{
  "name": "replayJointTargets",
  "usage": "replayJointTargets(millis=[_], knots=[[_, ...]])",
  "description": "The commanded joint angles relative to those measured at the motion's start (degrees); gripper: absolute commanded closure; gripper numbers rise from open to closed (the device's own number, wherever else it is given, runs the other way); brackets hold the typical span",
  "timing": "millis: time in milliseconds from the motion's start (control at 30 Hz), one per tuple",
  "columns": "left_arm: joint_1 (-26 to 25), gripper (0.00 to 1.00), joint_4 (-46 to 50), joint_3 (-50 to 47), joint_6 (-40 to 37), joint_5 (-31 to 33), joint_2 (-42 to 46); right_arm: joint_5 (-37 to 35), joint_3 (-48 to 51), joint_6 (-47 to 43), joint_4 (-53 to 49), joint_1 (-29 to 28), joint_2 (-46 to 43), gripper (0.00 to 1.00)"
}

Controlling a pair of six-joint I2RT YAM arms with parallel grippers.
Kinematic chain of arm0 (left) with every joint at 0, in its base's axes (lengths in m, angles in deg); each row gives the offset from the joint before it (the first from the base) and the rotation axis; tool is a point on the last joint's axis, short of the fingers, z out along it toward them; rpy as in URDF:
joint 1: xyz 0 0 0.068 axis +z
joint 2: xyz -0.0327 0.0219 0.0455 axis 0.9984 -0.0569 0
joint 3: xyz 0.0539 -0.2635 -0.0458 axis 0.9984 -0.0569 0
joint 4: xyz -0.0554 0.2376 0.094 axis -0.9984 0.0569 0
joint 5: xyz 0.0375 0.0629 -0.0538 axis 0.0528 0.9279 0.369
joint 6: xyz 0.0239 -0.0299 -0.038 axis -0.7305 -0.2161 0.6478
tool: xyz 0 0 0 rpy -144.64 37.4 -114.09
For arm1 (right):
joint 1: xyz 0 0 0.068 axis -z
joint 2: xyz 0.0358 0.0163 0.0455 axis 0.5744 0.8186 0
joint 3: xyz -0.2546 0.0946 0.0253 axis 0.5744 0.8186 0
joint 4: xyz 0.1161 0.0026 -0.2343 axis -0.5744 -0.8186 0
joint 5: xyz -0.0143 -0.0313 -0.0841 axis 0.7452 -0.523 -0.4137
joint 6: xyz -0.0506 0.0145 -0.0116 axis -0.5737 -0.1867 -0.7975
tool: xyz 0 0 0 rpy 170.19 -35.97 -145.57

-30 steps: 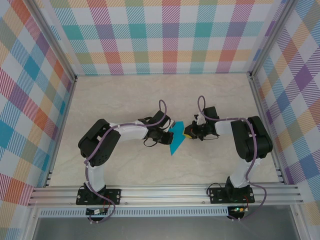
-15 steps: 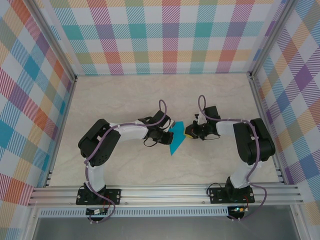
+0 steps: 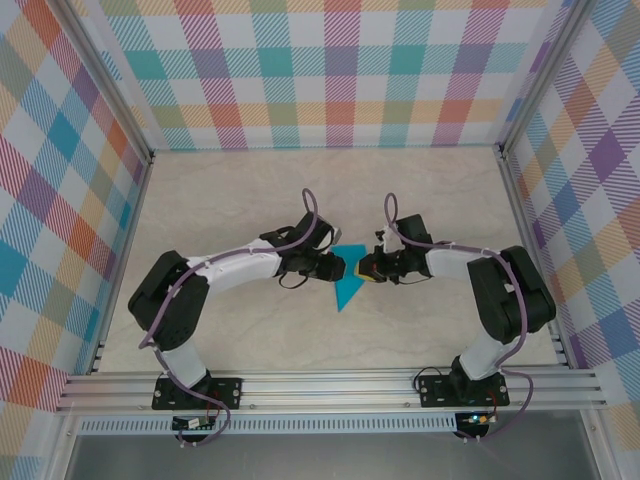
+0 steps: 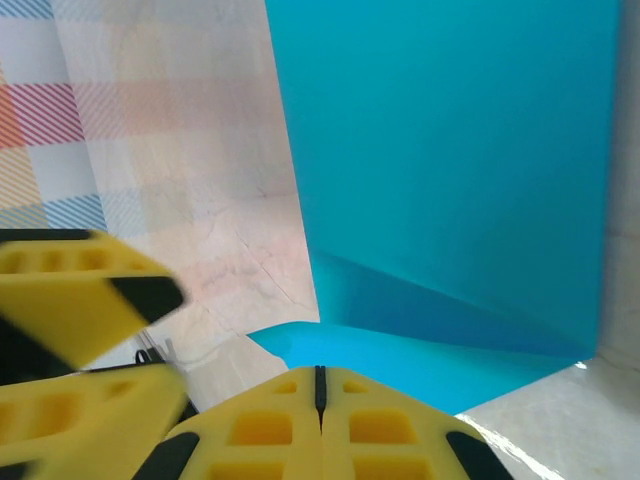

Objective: Fold a paper plane with a square sheet of paper (pick it up from the middle)
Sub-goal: Third fold the triangle at the center of the table.

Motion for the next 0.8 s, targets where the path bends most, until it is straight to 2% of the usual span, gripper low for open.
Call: replayJointTargets(millis=[0, 167, 400, 633, 767], knots=[[0.10, 0.64, -0.05, -2.74, 4.69, 2.33, 3.87, 0.51, 0.58, 0.88, 1.50, -1.22, 2.13, 1.00], [-0.92, 0.74, -4.91, -4.18, 9.38, -0.52, 5.74, -0.15, 0.40, 2.32, 2.93, -2.25, 5.24, 1.00], [-2.15, 0.90, -6.91, -1.96, 15.94, 0.71, -0.69, -1.45, 1.76, 8.14, 5.20, -2.60, 7.40, 1.00], [-2.59, 0.94, -8.26, -0.84, 18.84, 0.36, -5.74, -5.32, 6.24, 16.59, 7.97, -4.32, 4.51, 1.00], [-2.84, 0.95, -7.81, -0.74, 18.88, 1.15, -7.14, -7.32, 7.01, 17.21, 6.25, -5.28, 1.78, 1.00]])
